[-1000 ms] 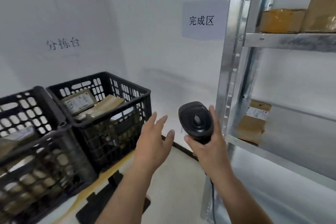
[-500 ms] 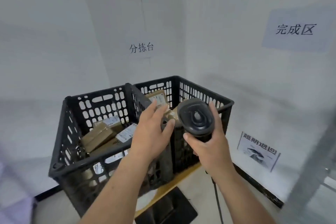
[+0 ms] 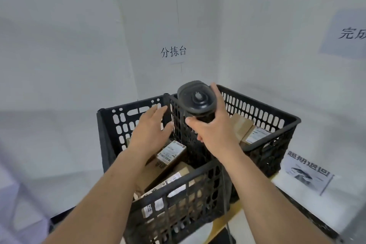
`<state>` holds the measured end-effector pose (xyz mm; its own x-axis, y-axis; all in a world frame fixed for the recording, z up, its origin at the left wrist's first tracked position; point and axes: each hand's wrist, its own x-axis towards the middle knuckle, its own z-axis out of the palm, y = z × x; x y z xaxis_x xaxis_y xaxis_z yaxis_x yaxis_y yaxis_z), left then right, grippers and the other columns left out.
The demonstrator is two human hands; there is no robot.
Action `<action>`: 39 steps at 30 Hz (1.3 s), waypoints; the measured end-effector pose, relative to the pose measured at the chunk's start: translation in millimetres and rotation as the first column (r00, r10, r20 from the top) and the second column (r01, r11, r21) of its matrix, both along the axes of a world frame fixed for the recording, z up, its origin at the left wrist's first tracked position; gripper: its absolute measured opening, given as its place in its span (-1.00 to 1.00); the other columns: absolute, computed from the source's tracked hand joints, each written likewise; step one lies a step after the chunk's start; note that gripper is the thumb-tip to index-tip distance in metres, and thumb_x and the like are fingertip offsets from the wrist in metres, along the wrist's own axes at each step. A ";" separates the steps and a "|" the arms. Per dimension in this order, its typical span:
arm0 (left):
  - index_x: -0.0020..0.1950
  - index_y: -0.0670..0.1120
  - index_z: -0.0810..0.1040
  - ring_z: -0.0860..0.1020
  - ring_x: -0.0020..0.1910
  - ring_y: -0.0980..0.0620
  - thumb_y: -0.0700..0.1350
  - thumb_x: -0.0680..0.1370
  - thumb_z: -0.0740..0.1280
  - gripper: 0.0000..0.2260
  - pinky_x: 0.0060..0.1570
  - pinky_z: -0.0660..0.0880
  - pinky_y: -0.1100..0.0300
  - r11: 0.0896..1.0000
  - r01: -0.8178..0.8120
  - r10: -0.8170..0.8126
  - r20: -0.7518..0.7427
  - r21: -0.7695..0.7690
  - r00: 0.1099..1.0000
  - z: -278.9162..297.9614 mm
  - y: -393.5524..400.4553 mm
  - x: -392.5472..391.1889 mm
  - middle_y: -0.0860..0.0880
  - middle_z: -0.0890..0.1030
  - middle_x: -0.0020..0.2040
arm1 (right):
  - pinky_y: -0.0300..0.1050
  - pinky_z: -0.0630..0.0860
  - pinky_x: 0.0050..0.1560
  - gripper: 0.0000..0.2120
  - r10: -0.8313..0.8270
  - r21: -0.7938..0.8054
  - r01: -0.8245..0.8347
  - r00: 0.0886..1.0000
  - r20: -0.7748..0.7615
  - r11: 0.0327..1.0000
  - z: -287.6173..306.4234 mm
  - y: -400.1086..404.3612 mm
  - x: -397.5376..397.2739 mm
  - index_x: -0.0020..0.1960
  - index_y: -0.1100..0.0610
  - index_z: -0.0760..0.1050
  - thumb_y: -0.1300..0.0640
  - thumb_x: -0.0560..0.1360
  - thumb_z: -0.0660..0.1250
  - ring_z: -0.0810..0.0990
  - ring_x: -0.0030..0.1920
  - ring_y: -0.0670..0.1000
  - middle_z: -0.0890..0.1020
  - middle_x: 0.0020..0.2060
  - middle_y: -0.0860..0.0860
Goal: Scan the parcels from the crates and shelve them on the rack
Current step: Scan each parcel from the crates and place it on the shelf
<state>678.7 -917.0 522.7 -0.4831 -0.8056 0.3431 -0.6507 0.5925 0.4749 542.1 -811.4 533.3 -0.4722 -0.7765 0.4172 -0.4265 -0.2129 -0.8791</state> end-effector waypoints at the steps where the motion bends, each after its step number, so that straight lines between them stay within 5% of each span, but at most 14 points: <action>1: 0.56 0.01 0.18 0.08 0.55 0.00 0.04 0.62 0.21 -0.48 0.47 0.10 0.05 1.000 -0.009 0.008 0.017 0.005 1.000 -4.2 -9.4 2.2 -0.03 0.15 0.57 | 0.35 0.50 0.22 -0.03 0.009 0.011 -0.009 1.000 -0.003 1.000 0.8 -7.1 0.8 0.52 -0.37 -0.04 0.02 0.38 0.52 0.52 0.29 0.28 0.39 0.33 -0.24; 8: 0.57 -0.01 0.12 0.20 0.50 -0.04 0.00 0.58 0.28 -0.40 0.43 0.22 -0.01 0.987 -0.084 0.050 0.230 0.136 0.972 -44.4 -65.9 6.4 -0.04 0.24 0.53 | 0.30 0.51 0.24 -0.05 0.059 0.036 -0.061 0.997 0.055 0.997 -11.0 -51.2 -7.4 0.56 -0.27 -0.02 0.15 0.43 0.51 0.48 0.03 0.05 0.34 0.07 -0.43; 19: 0.59 0.04 -0.14 0.29 0.43 -0.15 0.05 0.46 0.44 -0.08 0.38 0.33 -0.09 0.883 -0.281 0.072 0.482 0.376 0.873 -99.3 -111.0 -2.1 -0.14 0.18 0.52 | 0.18 0.52 0.20 -0.05 0.180 0.076 -0.190 0.976 0.120 0.979 -34.3 -106.6 -22.7 0.58 -0.24 0.00 0.21 0.44 0.49 0.46 0.02 0.02 0.38 0.06 -0.40; 21: 0.59 0.04 -0.16 0.24 0.46 -0.15 0.06 0.46 0.45 -0.06 0.41 0.29 -0.08 0.881 -0.296 0.075 0.509 0.369 0.857 -103.9 -116.5 -3.1 -0.13 0.16 0.54 | 0.03 0.63 0.00 -0.06 0.209 0.096 -0.222 0.969 0.130 0.970 -40.1 -116.2 -25.7 0.57 -0.25 0.00 0.22 0.44 0.48 0.51 -0.09 -0.06 0.41 0.18 -0.28; 24: 0.59 0.03 -0.12 0.19 0.48 -0.15 0.09 0.45 0.44 -0.08 0.42 0.25 -0.10 0.881 -0.330 0.093 0.559 0.340 0.824 -113.8 -126.9 -2.7 -0.13 0.15 0.54 | -0.28 0.52 -0.36 -0.08 0.236 0.125 -0.255 0.961 0.146 0.959 -49.0 -124.8 -30.9 0.57 -0.23 0.02 0.25 0.45 0.47 0.57 -0.38 -0.18 0.41 0.34 -0.06; 34: 0.55 0.24 -0.13 0.18 0.45 -0.21 0.19 0.42 0.39 -0.12 0.37 0.29 -0.19 0.887 -0.393 0.177 0.609 0.241 0.773 -142.5 -144.9 -2.4 -0.16 0.10 0.52 | -0.27 0.52 -0.36 -0.08 0.254 0.099 -0.273 0.953 0.166 0.957 -58.9 -131.0 -41.3 0.58 -0.19 0.04 0.24 0.44 0.48 0.55 -0.36 -0.15 0.47 0.32 0.01; 39: 0.54 0.02 0.08 0.31 0.41 -0.11 0.20 0.48 0.33 -0.26 0.39 0.23 -0.10 0.945 -0.316 0.254 0.419 0.085 0.872 -126.7 -146.2 -19.0 -0.10 0.35 0.44 | -0.27 0.52 -0.36 -0.06 0.263 0.087 -0.283 0.945 0.196 0.955 -61.3 -128.4 -43.4 0.58 -0.22 0.03 0.23 0.43 0.49 0.57 -0.38 -0.20 0.51 0.27 -0.01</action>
